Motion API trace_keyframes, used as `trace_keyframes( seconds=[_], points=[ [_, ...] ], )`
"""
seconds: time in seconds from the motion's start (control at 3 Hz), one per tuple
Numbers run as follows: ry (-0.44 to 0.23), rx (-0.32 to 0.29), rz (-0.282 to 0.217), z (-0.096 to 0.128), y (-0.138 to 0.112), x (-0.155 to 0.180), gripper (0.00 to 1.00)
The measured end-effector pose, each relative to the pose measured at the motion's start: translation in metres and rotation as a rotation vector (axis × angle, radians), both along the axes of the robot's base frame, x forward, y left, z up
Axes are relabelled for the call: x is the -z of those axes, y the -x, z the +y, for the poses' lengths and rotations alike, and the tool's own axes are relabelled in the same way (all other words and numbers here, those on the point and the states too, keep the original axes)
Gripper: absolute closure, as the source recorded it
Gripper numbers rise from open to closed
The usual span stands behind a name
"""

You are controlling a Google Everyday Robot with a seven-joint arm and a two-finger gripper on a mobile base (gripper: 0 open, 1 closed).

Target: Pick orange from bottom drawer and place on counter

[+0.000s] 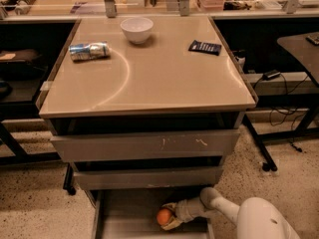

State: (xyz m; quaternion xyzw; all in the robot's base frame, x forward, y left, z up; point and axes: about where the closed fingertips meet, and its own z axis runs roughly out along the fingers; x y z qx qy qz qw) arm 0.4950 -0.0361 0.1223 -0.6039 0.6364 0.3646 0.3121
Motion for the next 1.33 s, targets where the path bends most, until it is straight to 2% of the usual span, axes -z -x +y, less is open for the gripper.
trace_keyframes(
  seconds=[0.33, 0.67, 1.0, 1.33],
  points=[
    [0.0, 0.0, 0.0, 0.0, 0.0, 0.0, 1.0],
    [-0.014, 0.005, -0.021, -0.003, 0.014, -0.013, 1.0],
    [-0.036, 0.036, -0.097, -0.019, 0.03, -0.049, 1.0],
    [-0.034, 0.081, -0.204, -0.053, 0.052, -0.1, 1.0]
  ],
)
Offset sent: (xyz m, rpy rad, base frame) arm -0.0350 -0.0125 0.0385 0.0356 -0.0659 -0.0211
